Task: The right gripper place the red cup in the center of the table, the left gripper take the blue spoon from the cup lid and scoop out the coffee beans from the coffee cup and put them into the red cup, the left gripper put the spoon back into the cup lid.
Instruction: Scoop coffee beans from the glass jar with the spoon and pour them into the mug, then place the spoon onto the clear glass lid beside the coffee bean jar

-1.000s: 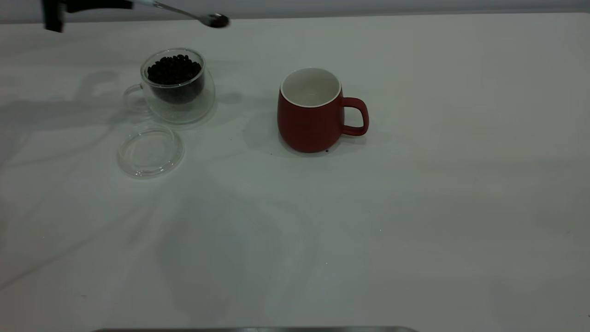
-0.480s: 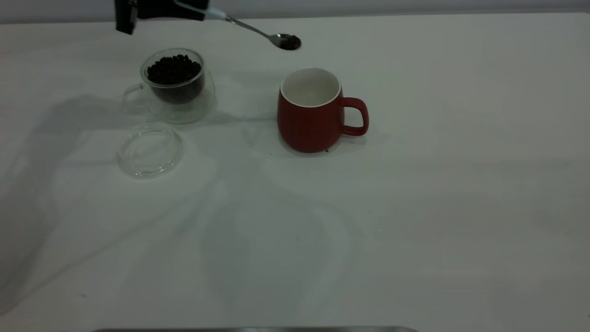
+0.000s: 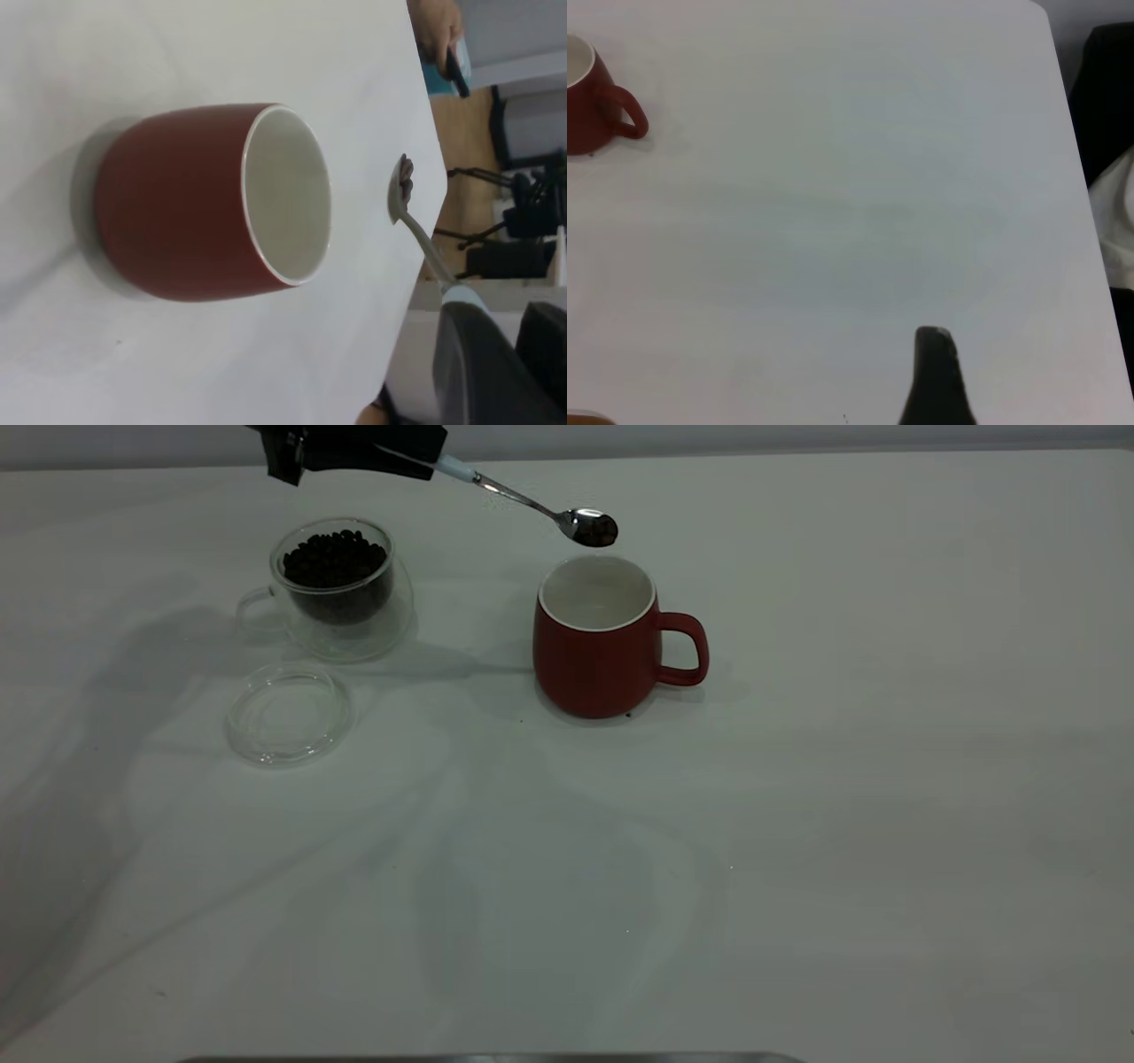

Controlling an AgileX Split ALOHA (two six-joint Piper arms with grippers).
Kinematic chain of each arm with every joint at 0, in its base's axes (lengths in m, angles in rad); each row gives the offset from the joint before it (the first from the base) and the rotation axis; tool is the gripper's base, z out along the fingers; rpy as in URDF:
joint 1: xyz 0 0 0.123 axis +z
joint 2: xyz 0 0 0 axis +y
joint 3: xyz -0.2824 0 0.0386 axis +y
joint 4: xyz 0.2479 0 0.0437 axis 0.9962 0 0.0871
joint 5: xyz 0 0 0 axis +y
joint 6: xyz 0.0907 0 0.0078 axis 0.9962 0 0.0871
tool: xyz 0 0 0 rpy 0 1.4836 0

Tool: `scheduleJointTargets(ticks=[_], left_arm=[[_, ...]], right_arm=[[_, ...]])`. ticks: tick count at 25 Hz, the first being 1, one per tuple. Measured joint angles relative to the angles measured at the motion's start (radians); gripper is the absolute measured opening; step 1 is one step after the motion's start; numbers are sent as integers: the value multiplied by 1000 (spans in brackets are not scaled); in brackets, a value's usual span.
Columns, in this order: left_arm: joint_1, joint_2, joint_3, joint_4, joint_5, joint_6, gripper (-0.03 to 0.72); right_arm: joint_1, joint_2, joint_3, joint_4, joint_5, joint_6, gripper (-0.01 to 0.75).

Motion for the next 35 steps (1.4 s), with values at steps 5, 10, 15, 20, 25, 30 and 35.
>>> scheduleJointTargets(ticks=[5,10,15,20,25,30,35], left_arm=[[0,0,0,0,0,125,120],[0,0,0,0,-5,314,120],[0,0,0,0,-41,499,120],[2,0,0,-5,-30,424,120],[66,-7,0,4,0,69,120],[146,-62,38,118,-3,-91,120],[184,-182,175,92,0,-30,120]], right_arm=[[0,0,0,0,0,0,588],[0,0,0,0,0,1,588],[0,0,0,0,0,1,588],[0,0,0,0,0,1,588],[0,0,0,0,0,1,588],[0,0,0,0,0,1,588],[0,0,0,0,0,1,588]])
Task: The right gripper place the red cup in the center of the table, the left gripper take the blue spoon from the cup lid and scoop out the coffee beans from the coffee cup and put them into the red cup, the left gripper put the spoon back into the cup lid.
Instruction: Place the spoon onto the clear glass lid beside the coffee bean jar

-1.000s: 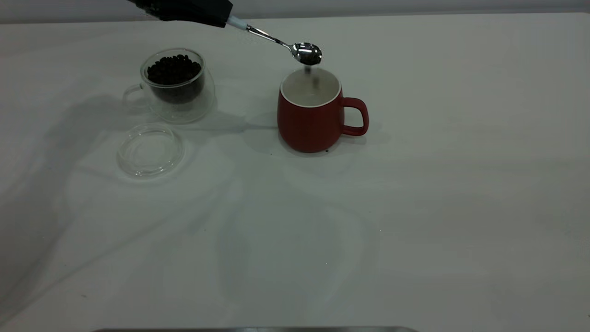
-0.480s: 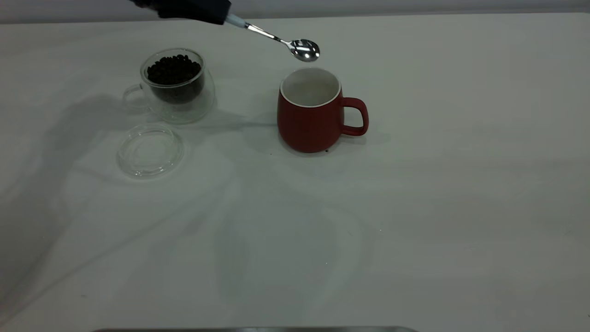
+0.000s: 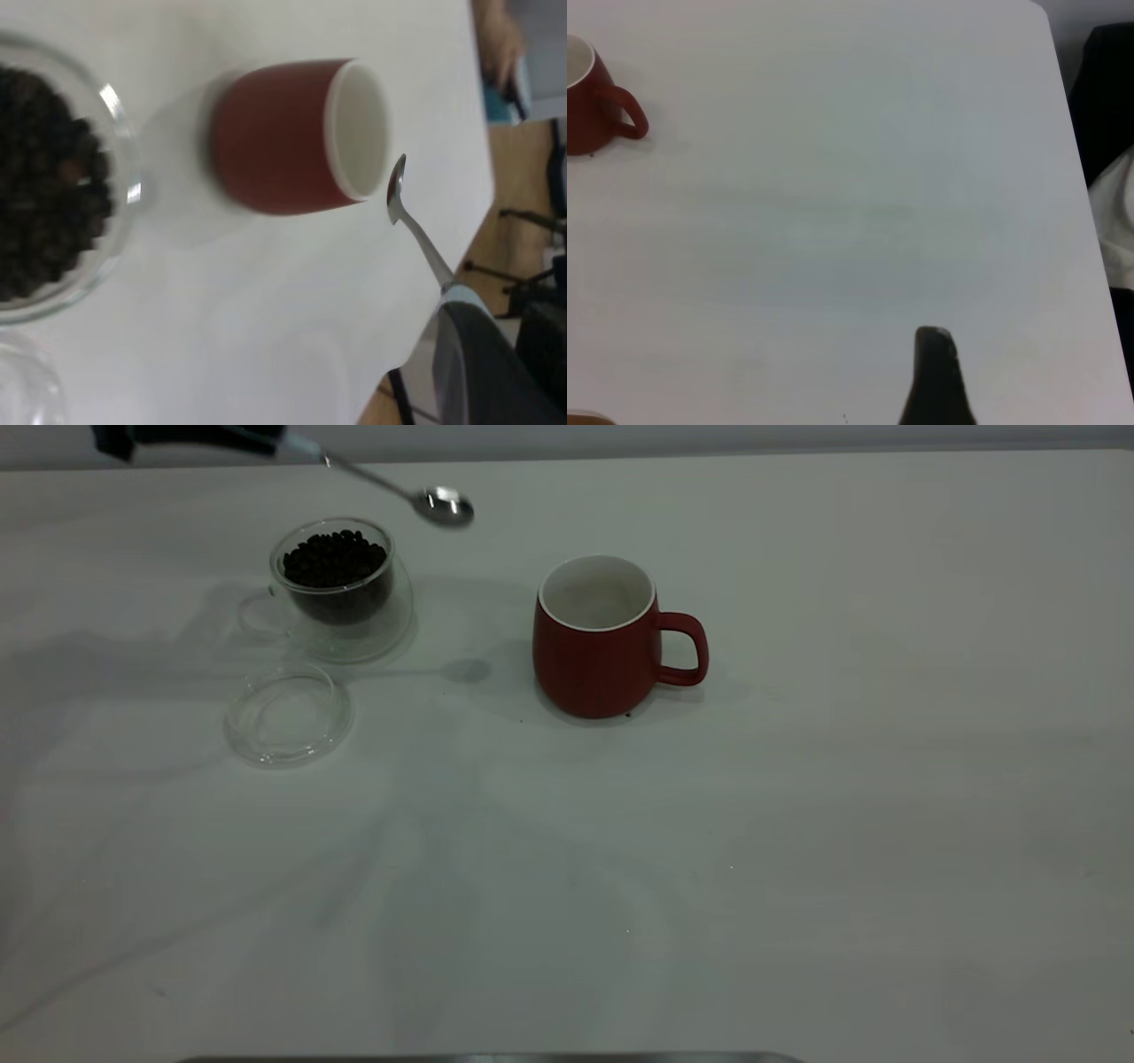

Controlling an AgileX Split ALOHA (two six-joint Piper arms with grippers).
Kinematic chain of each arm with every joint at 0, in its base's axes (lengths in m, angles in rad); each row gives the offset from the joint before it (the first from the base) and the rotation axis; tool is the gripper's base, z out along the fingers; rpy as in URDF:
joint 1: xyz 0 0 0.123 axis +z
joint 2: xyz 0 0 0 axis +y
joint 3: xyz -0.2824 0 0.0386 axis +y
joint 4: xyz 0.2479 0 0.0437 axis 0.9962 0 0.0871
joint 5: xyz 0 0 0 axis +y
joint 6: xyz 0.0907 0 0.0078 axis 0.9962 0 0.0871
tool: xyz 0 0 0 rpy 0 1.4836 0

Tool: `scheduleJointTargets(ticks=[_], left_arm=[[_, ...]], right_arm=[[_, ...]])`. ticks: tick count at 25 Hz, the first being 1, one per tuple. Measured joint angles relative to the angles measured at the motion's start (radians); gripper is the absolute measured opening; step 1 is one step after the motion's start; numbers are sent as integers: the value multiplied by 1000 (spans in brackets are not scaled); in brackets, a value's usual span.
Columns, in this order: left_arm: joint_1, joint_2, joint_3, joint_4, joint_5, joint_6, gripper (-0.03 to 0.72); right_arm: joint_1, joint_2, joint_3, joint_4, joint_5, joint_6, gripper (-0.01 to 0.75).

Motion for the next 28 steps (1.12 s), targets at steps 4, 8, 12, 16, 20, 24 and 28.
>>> scheduleJointTargets(ticks=[4,8,12,16,20,24,28], left_arm=[[98,-51,128,-11,0,2,120],[227,-53,262,-7,-4,46,120],[327,-53,355,-15,-7,139,120],[395,-29,373,-32,-16,178,120],[402,30,373,-39,-72,183,120],[402,101,373,-58,-118,213,120],[402,156,373,-122,-133,295,120]], right_arm=[[0,0,0,0,0,-1,588],[0,0,0,0,0,-1,588],[0,0,0,0,0,0,588],[0,0,0,0,0,0,588],[0,0,0,0,0,0,588],[0,0,0,0,0,0,588],[0,0,0,0,0,0,588]])
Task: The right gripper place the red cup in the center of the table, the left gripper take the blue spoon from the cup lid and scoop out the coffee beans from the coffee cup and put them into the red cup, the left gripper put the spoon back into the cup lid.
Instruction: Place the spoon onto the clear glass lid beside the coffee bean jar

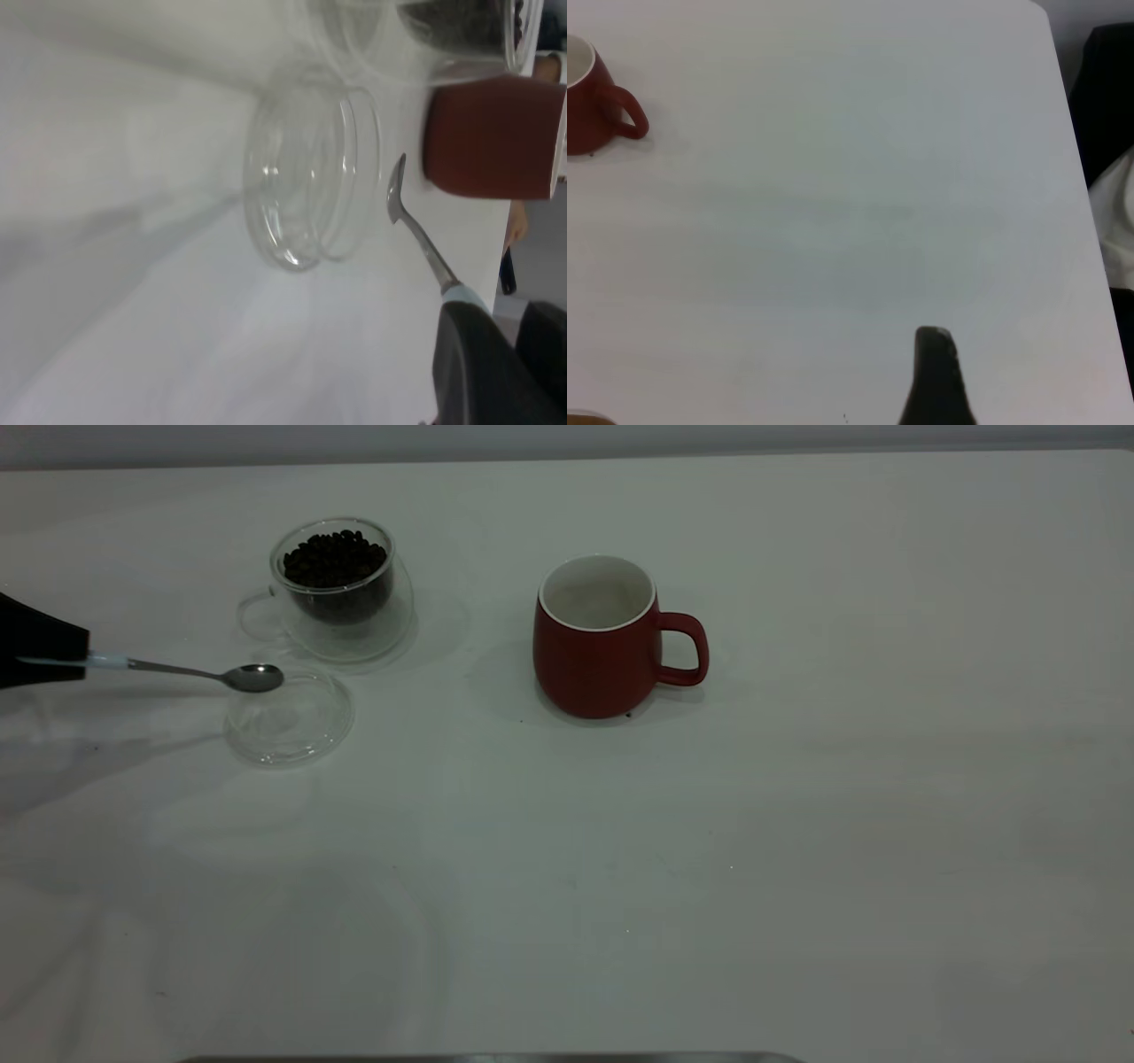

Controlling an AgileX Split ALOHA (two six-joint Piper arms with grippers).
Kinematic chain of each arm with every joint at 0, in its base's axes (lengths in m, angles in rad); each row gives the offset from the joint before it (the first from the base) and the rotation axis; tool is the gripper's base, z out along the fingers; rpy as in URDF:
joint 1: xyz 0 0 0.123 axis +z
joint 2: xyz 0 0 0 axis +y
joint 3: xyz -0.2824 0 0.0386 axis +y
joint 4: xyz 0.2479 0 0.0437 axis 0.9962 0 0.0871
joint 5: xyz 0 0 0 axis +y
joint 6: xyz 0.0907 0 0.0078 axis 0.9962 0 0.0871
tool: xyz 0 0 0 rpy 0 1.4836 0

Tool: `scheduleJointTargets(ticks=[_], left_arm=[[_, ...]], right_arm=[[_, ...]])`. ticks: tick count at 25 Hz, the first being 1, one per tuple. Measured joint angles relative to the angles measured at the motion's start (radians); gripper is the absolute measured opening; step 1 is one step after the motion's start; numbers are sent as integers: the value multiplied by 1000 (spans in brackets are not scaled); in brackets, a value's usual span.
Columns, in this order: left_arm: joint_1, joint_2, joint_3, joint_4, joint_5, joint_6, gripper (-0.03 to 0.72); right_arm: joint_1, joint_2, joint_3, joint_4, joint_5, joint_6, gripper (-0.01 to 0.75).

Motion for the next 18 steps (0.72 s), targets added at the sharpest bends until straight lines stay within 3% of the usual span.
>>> scheduleJointTargets(ticks=[13,18], left_arm=[[-2,70,0,-81,-28,71,120],[-46,70,0,-83,-76,72,120]], right_arm=[[0,0,0,0,0,0,588],[0,0,0,0,0,0,588]])
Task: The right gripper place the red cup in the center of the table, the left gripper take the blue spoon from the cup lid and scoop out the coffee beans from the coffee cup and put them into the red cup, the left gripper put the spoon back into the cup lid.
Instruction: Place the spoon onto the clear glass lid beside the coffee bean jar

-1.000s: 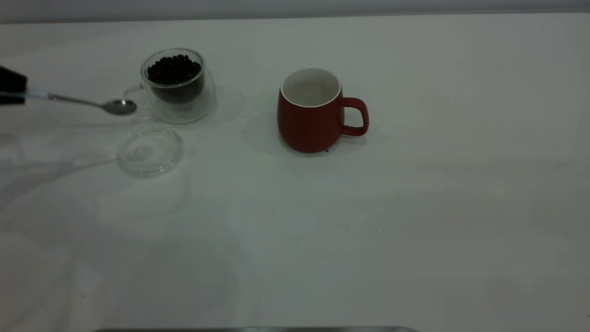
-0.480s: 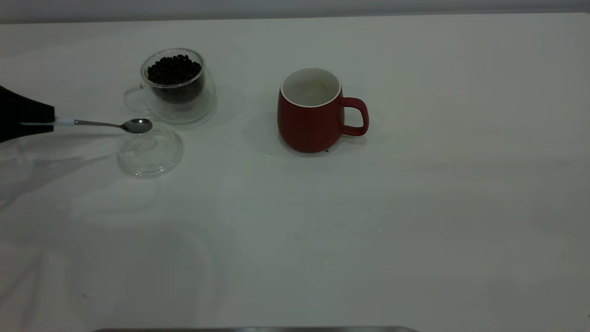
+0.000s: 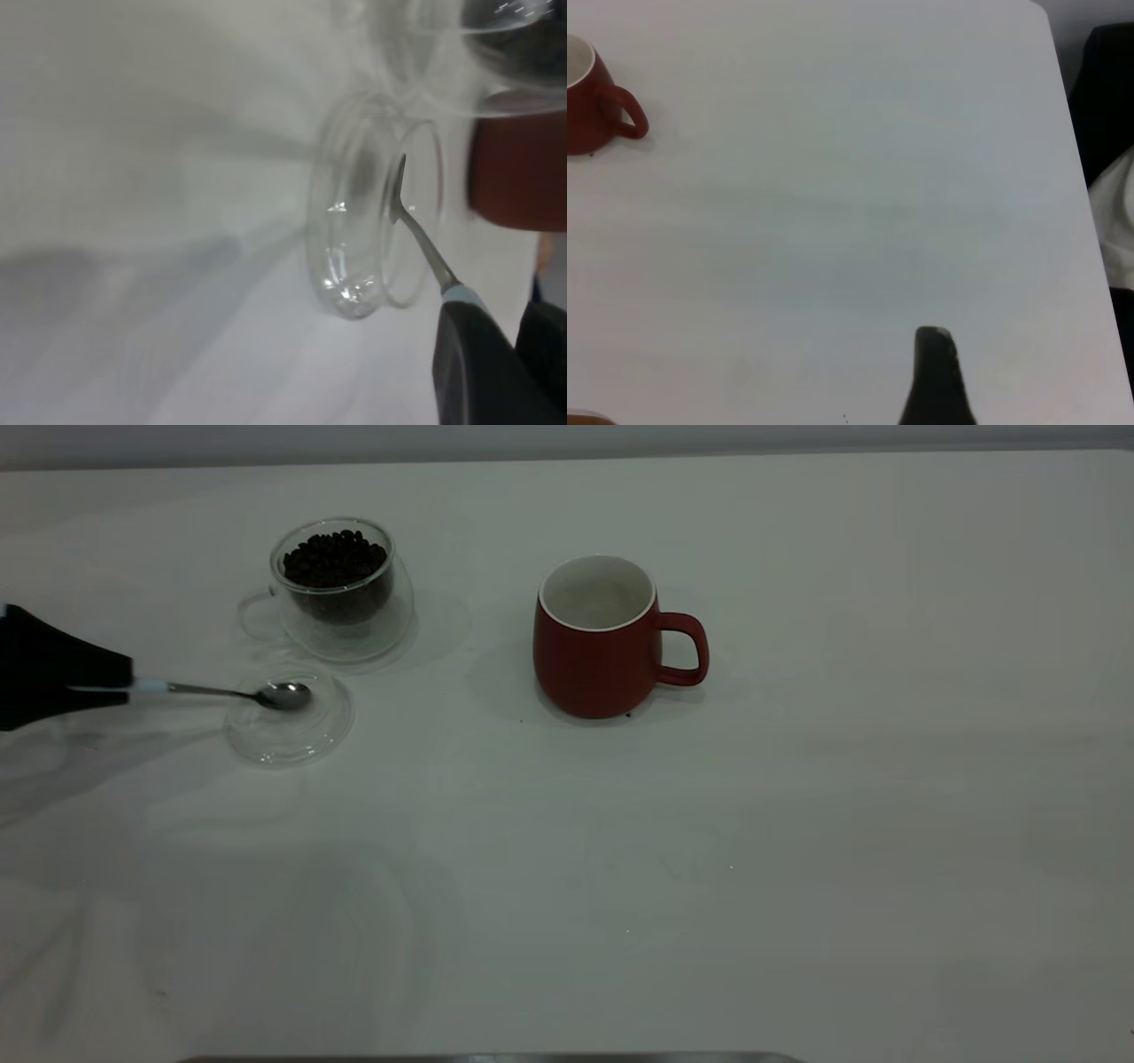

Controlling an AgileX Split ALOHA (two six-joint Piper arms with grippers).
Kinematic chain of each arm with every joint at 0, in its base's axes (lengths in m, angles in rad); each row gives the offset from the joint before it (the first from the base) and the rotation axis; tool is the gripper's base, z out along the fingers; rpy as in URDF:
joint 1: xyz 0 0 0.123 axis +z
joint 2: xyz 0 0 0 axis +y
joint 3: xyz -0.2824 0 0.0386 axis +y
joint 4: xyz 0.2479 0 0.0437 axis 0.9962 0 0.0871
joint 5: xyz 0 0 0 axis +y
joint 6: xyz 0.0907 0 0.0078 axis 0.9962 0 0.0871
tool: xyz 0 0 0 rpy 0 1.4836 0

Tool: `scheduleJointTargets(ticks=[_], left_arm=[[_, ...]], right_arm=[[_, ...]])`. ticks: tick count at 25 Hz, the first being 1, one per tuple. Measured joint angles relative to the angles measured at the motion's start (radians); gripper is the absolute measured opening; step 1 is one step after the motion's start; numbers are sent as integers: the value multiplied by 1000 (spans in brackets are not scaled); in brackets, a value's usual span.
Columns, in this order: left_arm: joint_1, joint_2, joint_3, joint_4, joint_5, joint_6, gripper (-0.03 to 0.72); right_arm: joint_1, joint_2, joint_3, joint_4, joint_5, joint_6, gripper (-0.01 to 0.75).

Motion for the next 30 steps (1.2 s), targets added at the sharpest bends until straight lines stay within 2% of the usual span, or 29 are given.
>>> scheduleJointTargets(ticks=[5,12,15,20,23,25,27,30], left_arm=[[-56,0,0,-16,-34,1,120],[-63,0,0,-52,-53,4,143],[-63,0,0,-52,-67,5,234],[-63,0,0,-52,-74,6,453],[-63,-2,-1,-48,-103,22,548],[-63,-9,-5,-18,-152,27,580],[-63,-28,-18,43,-216,23,586],[-63,-74,-57,117,-254,-7,586]], right_arm=[[0,0,0,0,0,0,588],[0,0,0,0,0,0,588],[0,0,0,0,0,0,588],[0,0,0,0,0,0,588],[0,0,0,0,0,0,588],[0,0,0,0,0,0,588],[0,0,0,0,0,0,588],[0,0,0,0,0,0,588]])
